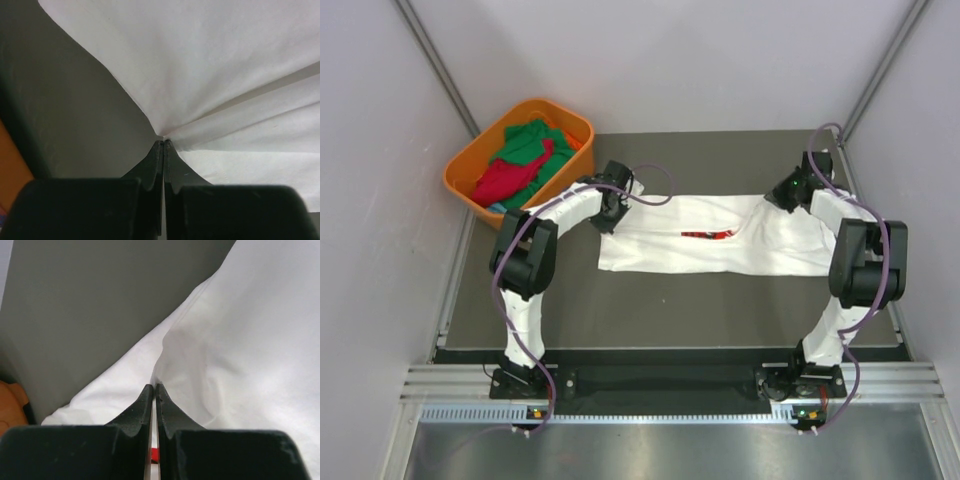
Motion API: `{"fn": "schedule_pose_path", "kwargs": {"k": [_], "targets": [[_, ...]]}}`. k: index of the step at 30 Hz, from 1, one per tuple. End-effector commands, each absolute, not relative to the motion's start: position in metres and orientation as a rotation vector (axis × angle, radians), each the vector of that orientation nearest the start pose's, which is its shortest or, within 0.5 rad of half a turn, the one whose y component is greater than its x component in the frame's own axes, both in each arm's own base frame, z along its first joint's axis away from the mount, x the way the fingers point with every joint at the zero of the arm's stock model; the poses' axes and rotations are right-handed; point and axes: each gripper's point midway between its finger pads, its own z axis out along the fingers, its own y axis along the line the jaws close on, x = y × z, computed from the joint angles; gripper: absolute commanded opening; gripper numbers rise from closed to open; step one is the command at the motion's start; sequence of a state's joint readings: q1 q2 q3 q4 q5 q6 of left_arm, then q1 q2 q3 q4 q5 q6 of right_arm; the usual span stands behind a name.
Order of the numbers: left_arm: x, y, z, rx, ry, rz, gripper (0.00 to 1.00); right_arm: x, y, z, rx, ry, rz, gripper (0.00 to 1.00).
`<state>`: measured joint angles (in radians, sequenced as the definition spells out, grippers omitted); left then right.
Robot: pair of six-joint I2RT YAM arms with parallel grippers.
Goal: Fold and stack the t-shirts
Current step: Fold the tshirt
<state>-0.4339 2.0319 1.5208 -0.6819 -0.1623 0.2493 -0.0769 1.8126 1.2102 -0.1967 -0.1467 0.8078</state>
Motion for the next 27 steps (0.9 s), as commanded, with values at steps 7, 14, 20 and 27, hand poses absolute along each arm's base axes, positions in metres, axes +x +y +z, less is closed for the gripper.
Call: {"fn": "schedule_pose_path", "kwargs": {"k": [7,14,20,27], "targets": [[0.416,-0.137,0.047,0.785,2.593,0.242,0.00,0.487,0.007,0.128,0.925,2.104,0.501,0.00],[0.419,-0.140,0.049,0.735,2.600,0.234,0.01,0.502,0.008,0.130,0.881,2.107,0.502,0.00],[0.423,-0.156,0.097,0.604,2.528,0.231,0.39,0.496,0.003,0.129,0.873,2.225,0.413,0.25],[0.397,-0.189,0.150,0.385,2.442,0.167,0.56,0.414,-0.036,0.154,1.062,2.195,0.149,0.68]]}}
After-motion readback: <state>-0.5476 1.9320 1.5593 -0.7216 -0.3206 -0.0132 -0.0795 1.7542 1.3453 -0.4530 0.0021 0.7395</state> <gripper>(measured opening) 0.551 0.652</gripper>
